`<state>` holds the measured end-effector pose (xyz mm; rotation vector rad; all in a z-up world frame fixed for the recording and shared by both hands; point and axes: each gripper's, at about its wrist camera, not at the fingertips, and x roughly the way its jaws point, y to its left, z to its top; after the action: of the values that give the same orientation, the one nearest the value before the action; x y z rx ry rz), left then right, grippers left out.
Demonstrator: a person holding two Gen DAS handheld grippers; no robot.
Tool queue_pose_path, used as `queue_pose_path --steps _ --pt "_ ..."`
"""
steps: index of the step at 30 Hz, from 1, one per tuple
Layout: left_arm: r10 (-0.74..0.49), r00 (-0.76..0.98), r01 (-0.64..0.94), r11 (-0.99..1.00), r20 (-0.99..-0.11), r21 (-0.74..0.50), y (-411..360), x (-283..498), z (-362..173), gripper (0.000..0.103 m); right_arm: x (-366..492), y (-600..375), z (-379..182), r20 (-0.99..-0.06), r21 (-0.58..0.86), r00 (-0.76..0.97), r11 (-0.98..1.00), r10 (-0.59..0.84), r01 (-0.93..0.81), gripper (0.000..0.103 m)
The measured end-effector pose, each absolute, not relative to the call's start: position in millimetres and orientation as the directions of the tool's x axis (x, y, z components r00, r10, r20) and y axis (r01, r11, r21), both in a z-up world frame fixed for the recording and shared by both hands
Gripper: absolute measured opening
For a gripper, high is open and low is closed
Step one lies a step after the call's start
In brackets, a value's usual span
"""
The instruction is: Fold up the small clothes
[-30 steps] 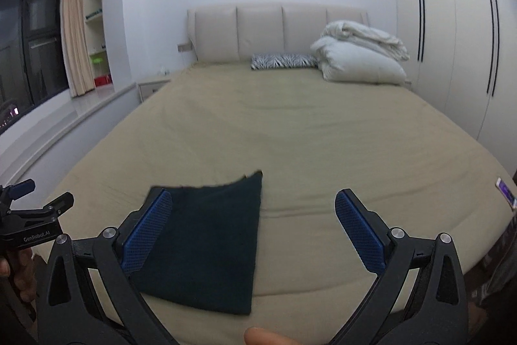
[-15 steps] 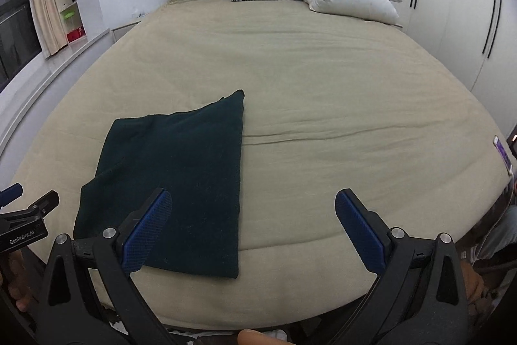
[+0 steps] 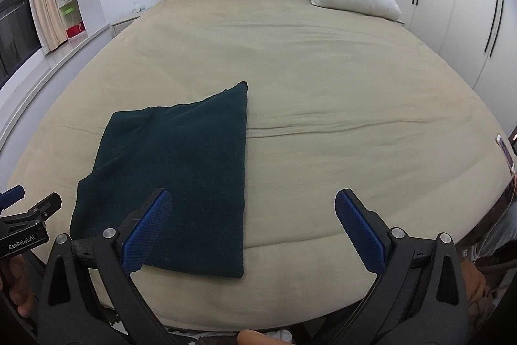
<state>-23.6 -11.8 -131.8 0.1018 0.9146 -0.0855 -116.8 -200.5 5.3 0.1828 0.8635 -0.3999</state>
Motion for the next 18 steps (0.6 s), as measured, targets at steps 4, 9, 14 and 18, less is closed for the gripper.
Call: queue_pose_path --steps 4,9,14,18 --pt "-0.033 0.604 0.117 0.992 -0.796 0.048 -11.6 -23.0 -132.7 0.103 -114.4 -198.3 4.0 -0.772 -0.003 0.578 0.911 -0.264 0.411 0.103" --pt "-0.035 0.600 0.116 0.992 -0.800 0.044 -9.6 -21.4 -134.7 0.103 -110.9 -194.8 -0.3 -0.778 -0.004 0.570 0.911 -0.262 0.413 0.103" --pt "-0.043 0.596 0.116 0.993 -0.802 0.033 -7.9 -21.1 -135.8 0.103 -107.7 -191.6 -3.4 -0.780 -0.005 0.569 0.911 -0.262 0.412 0.103" --pt "-0.049 0.595 0.116 0.993 -0.802 0.025 -6.3 -21.0 -135.3 0.103 -105.7 -188.8 -4.9 -0.781 -0.006 0.567 0.911 -0.262 0.412 0.103"
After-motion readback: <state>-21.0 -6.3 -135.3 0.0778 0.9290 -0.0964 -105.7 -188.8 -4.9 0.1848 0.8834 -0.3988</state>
